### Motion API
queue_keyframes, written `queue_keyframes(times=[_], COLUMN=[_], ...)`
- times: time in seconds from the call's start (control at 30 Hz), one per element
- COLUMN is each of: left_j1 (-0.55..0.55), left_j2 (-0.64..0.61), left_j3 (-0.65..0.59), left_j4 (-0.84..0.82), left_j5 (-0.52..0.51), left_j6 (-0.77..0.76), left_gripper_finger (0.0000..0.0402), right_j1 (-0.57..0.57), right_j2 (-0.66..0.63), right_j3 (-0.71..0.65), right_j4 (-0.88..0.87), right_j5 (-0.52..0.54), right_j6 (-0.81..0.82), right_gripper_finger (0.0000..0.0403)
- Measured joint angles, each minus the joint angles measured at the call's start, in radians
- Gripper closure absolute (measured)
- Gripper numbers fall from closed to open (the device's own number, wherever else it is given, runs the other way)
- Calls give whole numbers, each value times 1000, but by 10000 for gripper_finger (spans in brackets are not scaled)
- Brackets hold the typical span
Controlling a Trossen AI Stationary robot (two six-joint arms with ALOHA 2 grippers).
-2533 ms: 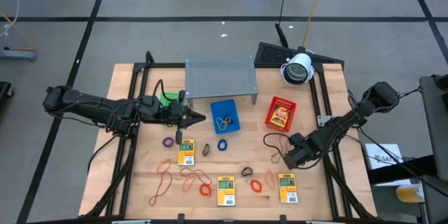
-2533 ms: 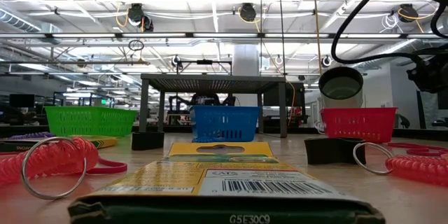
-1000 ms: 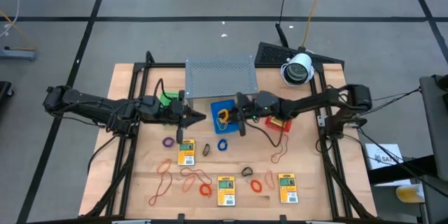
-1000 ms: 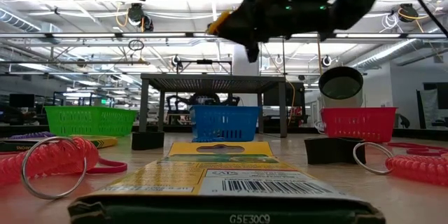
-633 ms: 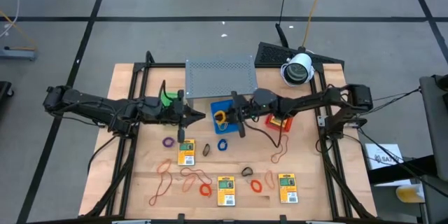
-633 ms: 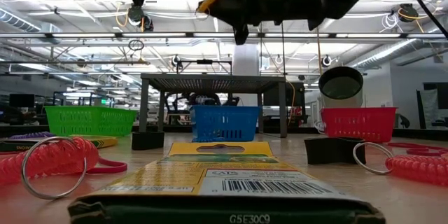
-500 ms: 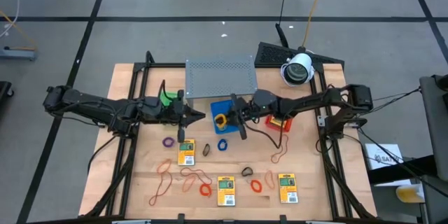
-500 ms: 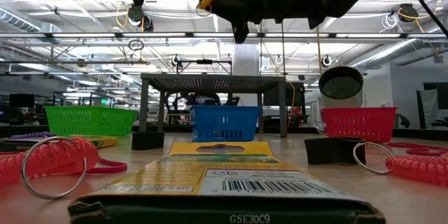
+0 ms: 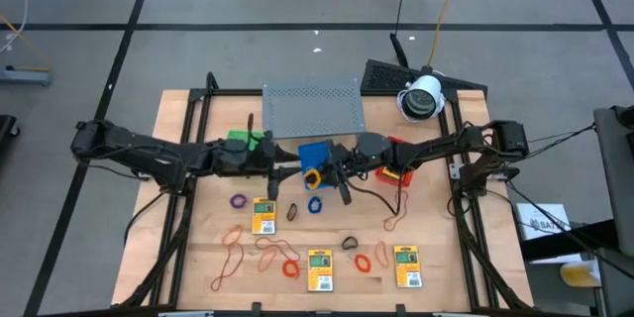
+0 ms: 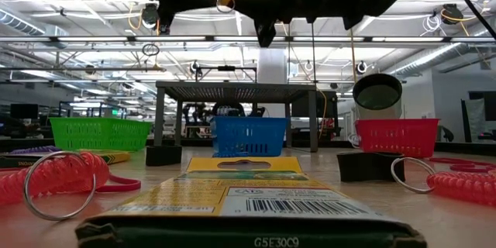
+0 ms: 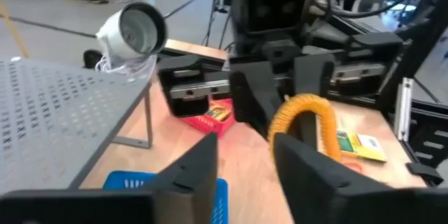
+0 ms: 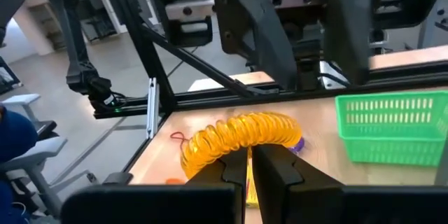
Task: Pick & Place Office Desk Supplies
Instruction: Put the yellow spring keychain into the green bin
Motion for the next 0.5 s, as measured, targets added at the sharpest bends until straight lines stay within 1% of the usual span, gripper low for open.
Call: queue_keyframes(times=[0.07, 0.13, 0.23, 0.37, 0.5], left_j1=[9, 13, 12, 12, 12], left_j2=[0, -3, -9, -7, -7], left_j3=[0, 0, 0, 0, 0], left_j4=[-2, -2, -1, -3, -2], left_j5=[10, 33, 39, 39, 34], left_j6=[-13, -12, -13, -15, -15], left_gripper_finger=[216, 192, 171, 163, 163], right_j1=[0, 0, 0, -2, -2], right_j2=[0, 0, 0, 0, 0], right_j3=[0, 0, 0, 0, 0], right_j4=[-18, -38, -36, -36, -24], right_j5=[5, 32, 59, 83, 85], right_j6=[0, 1, -4, -6, -6], right_gripper_finger=[399, 399, 399, 399, 399])
